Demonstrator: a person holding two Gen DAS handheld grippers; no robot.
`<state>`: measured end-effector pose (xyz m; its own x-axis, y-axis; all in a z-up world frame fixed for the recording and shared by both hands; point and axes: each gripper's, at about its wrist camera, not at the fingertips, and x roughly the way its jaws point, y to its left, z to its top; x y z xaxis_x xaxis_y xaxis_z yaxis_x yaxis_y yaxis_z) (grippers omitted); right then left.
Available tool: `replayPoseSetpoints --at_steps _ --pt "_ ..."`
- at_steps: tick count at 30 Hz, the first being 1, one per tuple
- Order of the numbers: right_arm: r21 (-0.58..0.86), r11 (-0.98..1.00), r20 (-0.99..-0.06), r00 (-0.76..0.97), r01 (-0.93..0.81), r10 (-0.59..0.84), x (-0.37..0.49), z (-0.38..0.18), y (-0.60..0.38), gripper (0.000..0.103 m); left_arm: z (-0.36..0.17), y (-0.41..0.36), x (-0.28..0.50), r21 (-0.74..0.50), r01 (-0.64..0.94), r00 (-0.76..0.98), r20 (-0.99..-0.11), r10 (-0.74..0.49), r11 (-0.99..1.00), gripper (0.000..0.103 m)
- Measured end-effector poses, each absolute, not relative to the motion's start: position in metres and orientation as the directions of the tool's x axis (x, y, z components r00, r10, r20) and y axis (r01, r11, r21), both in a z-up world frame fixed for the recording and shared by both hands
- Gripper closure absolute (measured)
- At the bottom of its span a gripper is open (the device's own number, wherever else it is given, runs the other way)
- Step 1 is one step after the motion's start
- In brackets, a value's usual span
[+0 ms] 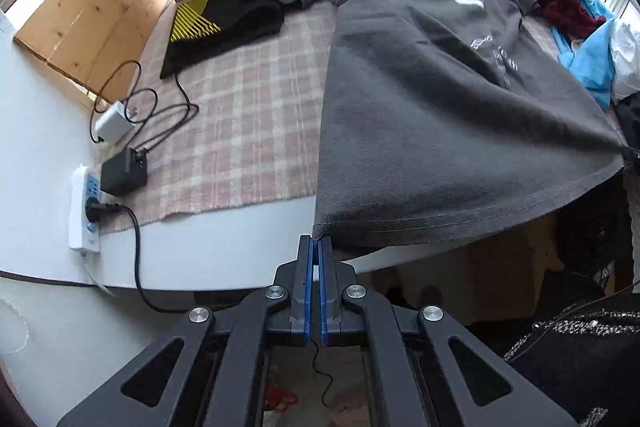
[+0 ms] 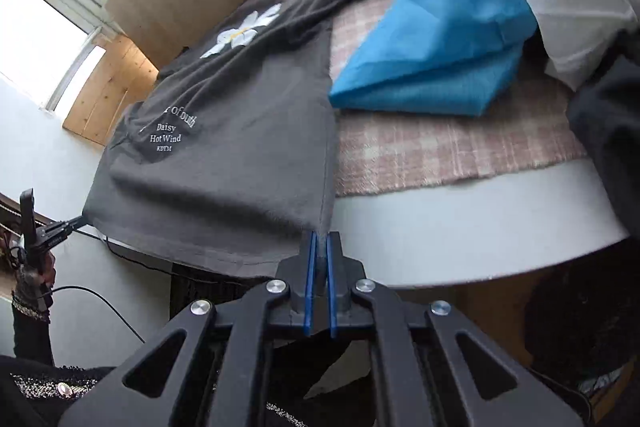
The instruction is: Fold clothes
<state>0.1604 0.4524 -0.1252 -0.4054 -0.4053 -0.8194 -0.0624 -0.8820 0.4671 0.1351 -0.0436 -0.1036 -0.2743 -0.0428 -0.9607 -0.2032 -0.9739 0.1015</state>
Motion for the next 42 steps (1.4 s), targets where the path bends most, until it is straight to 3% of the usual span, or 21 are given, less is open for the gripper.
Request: replayPoseSetpoints --at_steps 4,9,17,21,23,24,25,29,32,38,42 --pt "0.438 -0.899 -0.821 -0.411 -0.009 -0.396 0.16 -0.127 0.443 0.097 -0.134 -0.052 0.14 0.095 -0.168 -0.214 -0.975 -0.058 -0.981 0.101" --pt "0.375 -0.926 -0.859 -0.391 -0.04 -0.331 0.171 -0.129 0.454 0.083 -0.123 -0.042 0.14 0.119 -0.209 -0.226 -0.972 -0.07 -0.971 0.101" --pt "0.415 -0.909 -0.843 -0.39 -0.037 -0.369 0.176 -0.141 0.453 0.078 -0.121 -0.029 0.14 0.107 -0.239 -0.212 -0.976 -0.055 -0.965 0.101" --pt "0.343 -0.937 -0.855 -0.391 0.064 -0.34 0.163 -0.133 0.428 0.073 -0.118 -0.028 0.14 0.099 -0.238 -0.223 -0.974 -0.045 -0.966 0.101" --pt "0.31 -0.944 -0.867 -0.374 0.112 -0.329 0.153 -0.137 0.415 0.074 -0.117 -0.026 0.141 0.095 -0.242 -0.23 -0.972 -0.038 -0.966 0.101" --pt "0.32 -0.938 -0.868 -0.357 0.131 -0.346 0.148 -0.14 0.411 0.091 -0.116 -0.026 0.14 0.092 -0.243 -0.234 -0.972 -0.034 -0.966 0.101" --pt "0.345 -0.929 -0.865 -0.34 0.134 -0.37 0.145 -0.143 0.409 0.098 -0.114 -0.025 0.141 0.089 -0.242 -0.238 -0.971 -0.03 -0.966 0.101" --pt "0.422 -0.902 -0.783 -0.462 0.096 -0.416 0.172 -0.107 0.452 0.099 -0.103 -0.011 0.148 0.081 -0.264 -0.283 -0.959 -0.003 -0.961 0.101" --pt "0.562 -0.817 -0.737 -0.528 -0.131 -0.422 0.194 -0.118 0.515 0.099 -0.112 0.006 0.154 0.035 -0.307 -0.27 -0.962 0.051 -0.951 0.101" --pt "0.426 -0.902 -0.826 -0.436 -0.067 -0.358 0.172 -0.118 0.483 0.099 -0.129 0.0 0.173 -0.058 -0.28 -0.222 -0.967 0.123 -0.958 0.096" --pt "0.387 -0.913 -0.85 -0.435 -0.127 -0.299 0.165 -0.114 0.504 0.099 -0.126 -0.023 0.179 -0.081 -0.214 -0.235 -0.963 0.131 -0.973 0.094"
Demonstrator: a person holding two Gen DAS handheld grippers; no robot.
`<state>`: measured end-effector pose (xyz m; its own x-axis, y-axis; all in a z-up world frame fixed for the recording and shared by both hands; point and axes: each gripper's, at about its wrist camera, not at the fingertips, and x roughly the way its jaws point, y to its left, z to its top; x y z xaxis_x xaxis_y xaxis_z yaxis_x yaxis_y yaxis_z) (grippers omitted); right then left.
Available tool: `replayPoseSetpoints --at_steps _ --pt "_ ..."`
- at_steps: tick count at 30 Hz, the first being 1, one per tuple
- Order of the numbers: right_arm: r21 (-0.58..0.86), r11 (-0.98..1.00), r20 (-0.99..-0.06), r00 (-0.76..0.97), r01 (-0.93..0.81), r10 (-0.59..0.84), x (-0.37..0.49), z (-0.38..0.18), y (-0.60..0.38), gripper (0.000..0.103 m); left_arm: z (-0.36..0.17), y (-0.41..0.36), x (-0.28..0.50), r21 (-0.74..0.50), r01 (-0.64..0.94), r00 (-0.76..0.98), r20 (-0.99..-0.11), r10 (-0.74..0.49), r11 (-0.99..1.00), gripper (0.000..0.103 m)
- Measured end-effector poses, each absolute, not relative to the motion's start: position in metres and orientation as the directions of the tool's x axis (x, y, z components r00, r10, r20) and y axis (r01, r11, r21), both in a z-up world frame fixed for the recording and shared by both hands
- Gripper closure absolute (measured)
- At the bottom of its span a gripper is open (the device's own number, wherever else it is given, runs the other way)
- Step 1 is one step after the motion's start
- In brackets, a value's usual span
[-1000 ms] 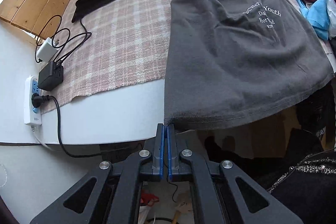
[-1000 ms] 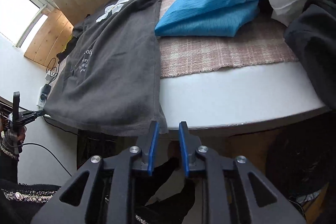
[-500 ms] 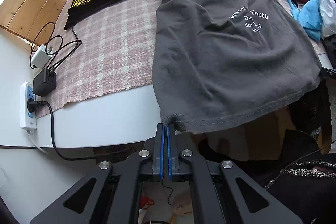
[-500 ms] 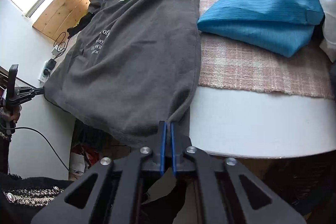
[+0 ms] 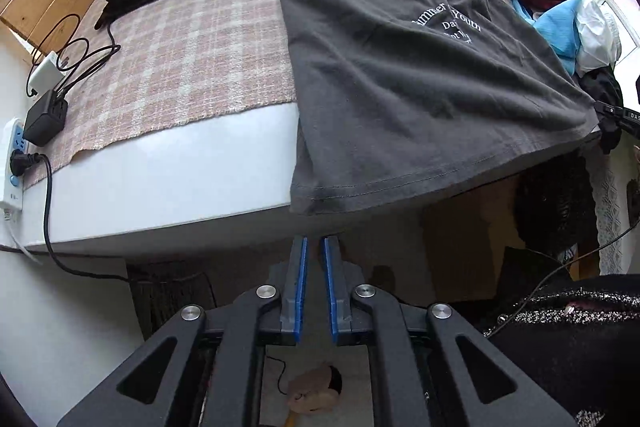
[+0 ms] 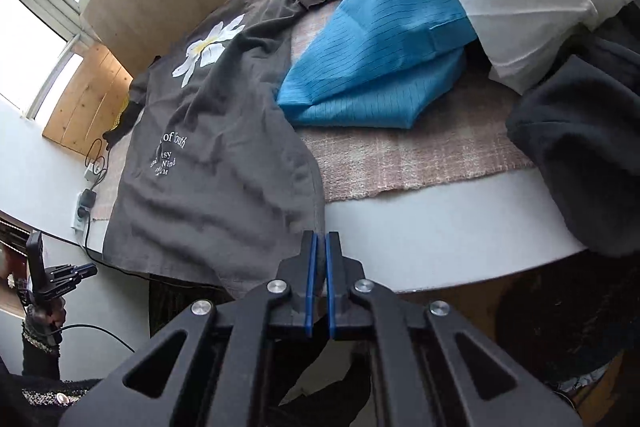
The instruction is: Fold clothes
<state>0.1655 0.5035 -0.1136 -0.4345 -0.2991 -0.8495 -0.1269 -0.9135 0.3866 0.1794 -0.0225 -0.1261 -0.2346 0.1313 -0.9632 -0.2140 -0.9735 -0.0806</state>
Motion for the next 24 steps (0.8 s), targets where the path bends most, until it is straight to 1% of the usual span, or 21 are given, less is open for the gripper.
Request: replayPoseSetpoints --at_steps 3,5,7,12,15,16,17,18,20,22,24 --pt "0.369 -0.916 -0.861 -0.427 -0.156 -0.274 0.162 -0.113 0.51 0.099 -0.129 -0.029 0.17 -0.104 -0.174 -0.237 -0.961 0.144 -0.979 0.094" --pt "0.342 -0.928 -0.871 -0.421 -0.147 -0.255 0.16 -0.113 0.506 0.099 -0.129 -0.026 0.161 -0.126 -0.173 -0.251 -0.953 0.167 -0.977 0.092" --pt "0.35 -0.927 -0.869 -0.418 -0.138 -0.266 0.158 -0.113 0.503 0.099 -0.133 -0.018 0.15 -0.147 -0.19 -0.249 -0.949 0.192 -0.971 0.091" --pt "0.344 -0.93 -0.87 -0.416 -0.126 -0.266 0.16 -0.11 0.499 0.098 -0.151 0.001 0.136 -0.071 -0.237 -0.223 -0.967 0.125 -0.969 0.089" --pt "0.367 -0.921 -0.86 -0.423 -0.128 -0.284 0.161 -0.108 0.503 0.098 -0.154 0.004 0.131 -0.069 -0.243 -0.222 -0.967 0.125 -0.967 0.089" --pt "0.369 -0.921 -0.86 -0.421 -0.124 -0.288 0.16 -0.108 0.502 0.098 -0.154 0.006 0.129 -0.08 -0.244 -0.224 -0.965 0.136 -0.966 0.091" --pt "0.372 -0.921 -0.86 -0.419 -0.119 -0.293 0.16 -0.109 0.501 0.098 -0.155 0.008 0.127 -0.091 -0.246 -0.225 -0.963 0.148 -0.965 0.102" --pt "0.382 -0.917 -0.857 -0.415 -0.112 -0.306 0.16 -0.109 0.499 0.098 -0.154 0.007 0.125 -0.129 -0.235 -0.219 -0.959 0.182 -0.963 0.102" --pt "0.428 -0.898 -0.84 -0.411 -0.099 -0.355 0.159 -0.109 0.495 0.098 -0.146 -0.001 0.122 -0.261 -0.187 -0.207 -0.932 0.298 -0.947 0.102" --pt "0.524 -0.847 -0.784 -0.442 -0.093 -0.436 0.162 -0.098 0.495 0.098 -0.12 -0.016 0.12 -0.367 -0.141 -0.254 -0.884 0.392 -0.919 0.102" --pt "0.566 -0.822 -0.736 -0.489 -0.066 -0.468 0.162 -0.079 0.495 0.098 -0.079 -0.036 0.115 -0.403 -0.113 -0.342 -0.842 0.417 -0.908 0.102"
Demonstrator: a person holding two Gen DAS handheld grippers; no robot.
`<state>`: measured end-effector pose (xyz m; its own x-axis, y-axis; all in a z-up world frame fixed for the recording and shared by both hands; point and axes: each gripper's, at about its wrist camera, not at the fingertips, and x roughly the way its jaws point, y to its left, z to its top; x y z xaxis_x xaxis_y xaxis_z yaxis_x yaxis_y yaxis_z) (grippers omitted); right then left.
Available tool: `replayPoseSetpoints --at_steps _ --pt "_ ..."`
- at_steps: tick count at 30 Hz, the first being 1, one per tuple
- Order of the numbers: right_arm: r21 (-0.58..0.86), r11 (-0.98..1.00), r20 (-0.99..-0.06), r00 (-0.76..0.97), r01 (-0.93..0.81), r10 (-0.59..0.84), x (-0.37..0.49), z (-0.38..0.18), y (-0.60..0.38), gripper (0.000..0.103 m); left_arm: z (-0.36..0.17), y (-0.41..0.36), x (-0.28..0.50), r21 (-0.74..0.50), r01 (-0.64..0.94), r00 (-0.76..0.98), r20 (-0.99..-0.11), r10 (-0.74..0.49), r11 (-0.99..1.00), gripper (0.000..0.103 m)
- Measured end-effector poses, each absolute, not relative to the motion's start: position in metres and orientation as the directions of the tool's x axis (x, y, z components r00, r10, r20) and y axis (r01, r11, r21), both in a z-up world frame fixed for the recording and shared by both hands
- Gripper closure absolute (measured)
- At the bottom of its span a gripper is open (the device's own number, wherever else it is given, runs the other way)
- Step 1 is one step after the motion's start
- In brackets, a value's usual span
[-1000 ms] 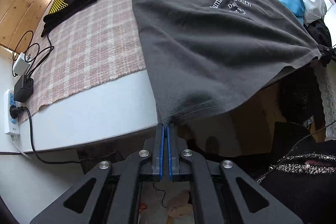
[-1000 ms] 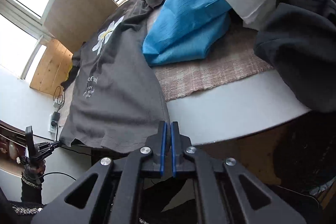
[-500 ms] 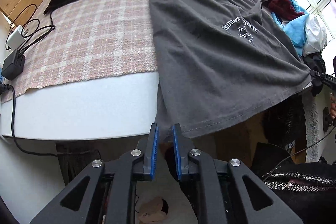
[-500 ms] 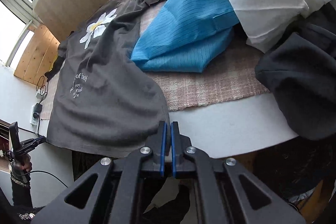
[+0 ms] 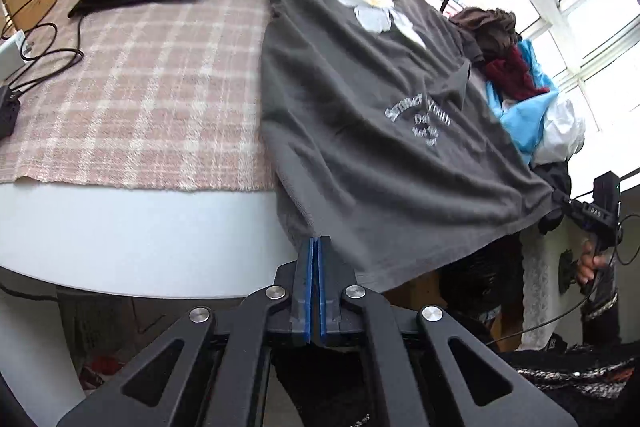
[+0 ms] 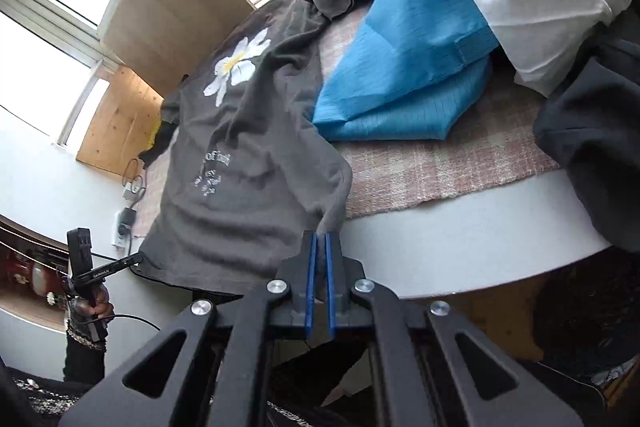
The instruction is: Fold clothes
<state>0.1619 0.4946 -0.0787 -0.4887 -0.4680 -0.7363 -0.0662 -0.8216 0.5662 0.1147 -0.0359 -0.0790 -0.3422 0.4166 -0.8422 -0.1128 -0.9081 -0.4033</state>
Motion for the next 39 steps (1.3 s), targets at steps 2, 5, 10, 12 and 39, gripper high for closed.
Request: replayPoseSetpoints --at_steps 2,5,10,12,39 --pt "0.58 -0.814 -0.704 -0.526 -0.038 -0.477 0.154 -0.061 0.493 0.098 -0.045 -0.051 0.098 -0.416 -0.112 -0.412 -0.807 0.423 -0.902 0.102" --pt "0.63 -0.776 -0.66 -0.549 -0.03 -0.514 0.115 -0.058 0.491 0.098 -0.025 -0.068 0.038 -0.412 -0.1 -0.441 -0.798 0.412 -0.906 0.102" --pt "0.695 -0.719 -0.572 -0.613 -0.011 -0.544 -0.022 -0.012 0.491 0.099 0.059 -0.078 -0.088 -0.425 -0.104 -0.535 -0.738 0.411 -0.899 0.102" --pt "0.7 -0.712 -0.493 -0.692 0.045 -0.528 -0.065 0.062 0.498 0.099 0.144 -0.073 -0.114 -0.369 -0.154 -0.632 -0.676 0.379 -0.916 0.102" --pt "0.619 -0.768 -0.747 -0.428 -0.167 -0.509 0.159 -0.085 0.485 0.099 -0.06 -0.044 0.113 -0.236 -0.229 -0.223 -0.932 0.286 -0.945 0.102"
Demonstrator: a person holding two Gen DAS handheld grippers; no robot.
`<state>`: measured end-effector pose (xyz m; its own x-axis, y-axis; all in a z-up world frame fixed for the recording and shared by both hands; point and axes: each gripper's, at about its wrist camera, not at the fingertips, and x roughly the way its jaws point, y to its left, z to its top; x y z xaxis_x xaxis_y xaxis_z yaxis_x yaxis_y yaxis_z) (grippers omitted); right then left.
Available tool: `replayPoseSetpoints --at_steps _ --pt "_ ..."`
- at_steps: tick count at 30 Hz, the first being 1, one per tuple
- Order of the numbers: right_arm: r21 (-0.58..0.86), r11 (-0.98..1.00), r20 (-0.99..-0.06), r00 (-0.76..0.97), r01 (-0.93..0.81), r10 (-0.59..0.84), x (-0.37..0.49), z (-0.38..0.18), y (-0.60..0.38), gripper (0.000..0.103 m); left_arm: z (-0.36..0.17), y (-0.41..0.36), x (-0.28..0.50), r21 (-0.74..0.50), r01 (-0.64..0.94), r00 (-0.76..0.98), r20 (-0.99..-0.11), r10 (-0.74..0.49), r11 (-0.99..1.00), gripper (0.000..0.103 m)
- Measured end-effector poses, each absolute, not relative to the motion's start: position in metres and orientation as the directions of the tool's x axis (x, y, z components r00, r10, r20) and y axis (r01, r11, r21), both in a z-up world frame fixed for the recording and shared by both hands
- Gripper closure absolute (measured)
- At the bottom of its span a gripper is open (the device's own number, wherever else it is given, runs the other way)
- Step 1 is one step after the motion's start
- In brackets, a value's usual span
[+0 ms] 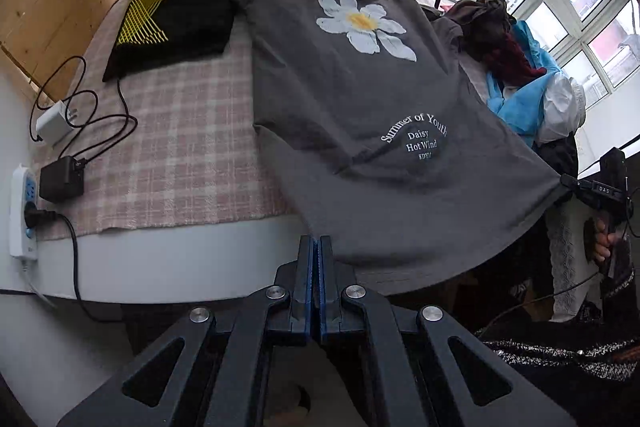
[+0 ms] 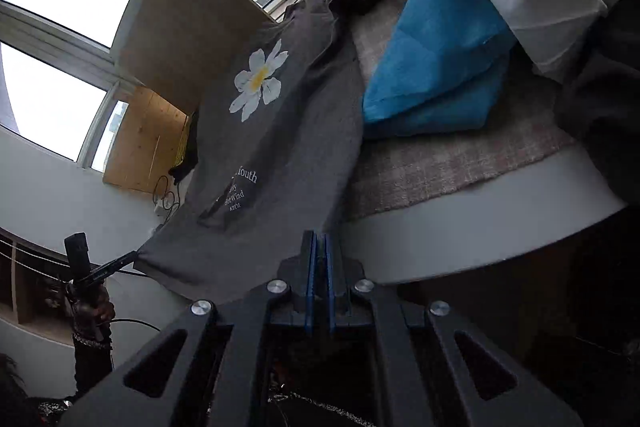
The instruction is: Fold clothes
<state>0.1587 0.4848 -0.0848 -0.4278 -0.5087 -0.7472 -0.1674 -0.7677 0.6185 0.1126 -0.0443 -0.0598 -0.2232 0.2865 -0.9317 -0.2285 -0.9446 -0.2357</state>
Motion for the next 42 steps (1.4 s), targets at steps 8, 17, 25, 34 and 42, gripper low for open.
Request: replayPoseSetpoints --at_steps 8,17,25,34,42 --pt "0.446 -0.882 -0.876 -0.273 -0.149 -0.397 0.139 -0.079 0.49 0.095 -0.063 -0.078 0.107 -0.23 -0.134 -0.161 -0.955 0.251 -0.964 0.101" --pt "0.331 -0.94 -0.774 -0.544 0.088 -0.323 0.012 0.068 0.488 0.055 0.039 -0.107 -0.054 -0.114 -0.172 -0.423 -0.888 0.178 -0.978 0.097" --pt "0.269 -0.96 -0.903 -0.367 -0.08 -0.223 -0.198 -0.053 0.466 0.055 -0.018 -0.039 -0.189 -0.19 -0.309 -0.347 -0.889 0.297 -0.932 0.096" --pt "0.31 -0.927 -0.9 -0.378 -0.21 -0.215 -0.258 -0.115 0.494 0.099 -0.052 -0.036 -0.22 -0.17 -0.364 -0.286 -0.915 0.284 -0.916 0.096" --pt "0.093 -0.954 -0.949 -0.316 -0.285 0.002 -0.241 -0.101 0.527 0.098 -0.064 -0.058 -0.252 -0.17 -0.334 -0.309 -0.91 0.278 -0.927 0.094"
